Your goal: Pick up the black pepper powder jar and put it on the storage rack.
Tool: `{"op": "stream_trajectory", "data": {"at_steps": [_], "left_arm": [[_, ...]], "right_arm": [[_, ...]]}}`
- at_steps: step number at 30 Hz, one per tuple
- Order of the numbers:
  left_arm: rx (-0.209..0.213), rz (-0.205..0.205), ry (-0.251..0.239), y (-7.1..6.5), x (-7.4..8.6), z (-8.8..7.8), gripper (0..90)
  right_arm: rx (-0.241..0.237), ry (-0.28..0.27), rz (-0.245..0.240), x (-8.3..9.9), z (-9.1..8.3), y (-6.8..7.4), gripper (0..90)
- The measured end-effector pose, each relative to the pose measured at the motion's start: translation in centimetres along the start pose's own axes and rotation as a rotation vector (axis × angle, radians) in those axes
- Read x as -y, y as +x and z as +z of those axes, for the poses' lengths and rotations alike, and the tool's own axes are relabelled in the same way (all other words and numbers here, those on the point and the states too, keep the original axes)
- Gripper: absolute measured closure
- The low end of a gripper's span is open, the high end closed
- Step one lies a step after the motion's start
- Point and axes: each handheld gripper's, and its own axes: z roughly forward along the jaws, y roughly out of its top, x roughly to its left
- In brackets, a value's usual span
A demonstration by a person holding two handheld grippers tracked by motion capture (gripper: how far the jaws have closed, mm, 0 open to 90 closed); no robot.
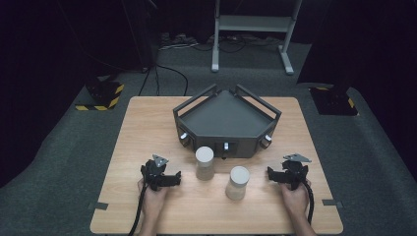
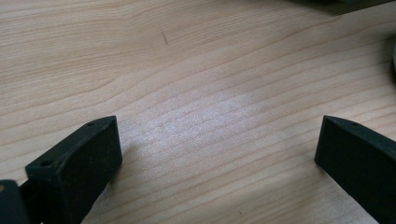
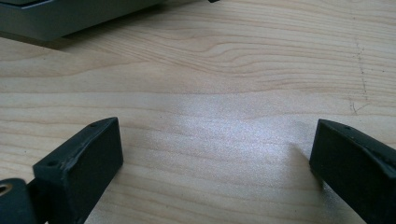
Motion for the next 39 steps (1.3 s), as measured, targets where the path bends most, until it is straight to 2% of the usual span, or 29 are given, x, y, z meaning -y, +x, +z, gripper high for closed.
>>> {"op": "stream_trajectory", "data": {"at_steps": [21, 29, 32, 36, 37, 39], "left_arm": [[0.002, -0.004, -0.003, 0.0, 0.0, 0.0, 0.9], [0.012, 0.009, 0.006, 0.3, -0.1, -0.1, 0.5], [-0.009, 0.002, 0.001, 0.1, -0.1, -0.1, 0.2], [0.002, 0.024, 0.000, 0.0, -0.3, -0.6, 0.2], [0.015, 0.037, -0.001, 0.0, -0.4, -0.9, 0.2], [0.039, 0.039, -0.005, 0.1, -0.5, -1.3, 0.2]], "right_arm": [[-0.002, 0.000, -0.002, 0.0, 0.0, 0.0, 2.1], [-0.001, 0.000, -0.002, -0.1, 0.1, 0.0, 2.1], [-0.001, 0.000, -0.001, -0.1, 0.1, 0.0, 2.1], [-0.001, 0.000, -0.001, -0.1, 0.1, 0.0, 2.1], [-0.001, 0.000, -0.001, -0.1, 0.1, 0.0, 2.1], [-0.001, 0.000, -0.001, -0.1, 0.1, 0.0, 2.1]]}}
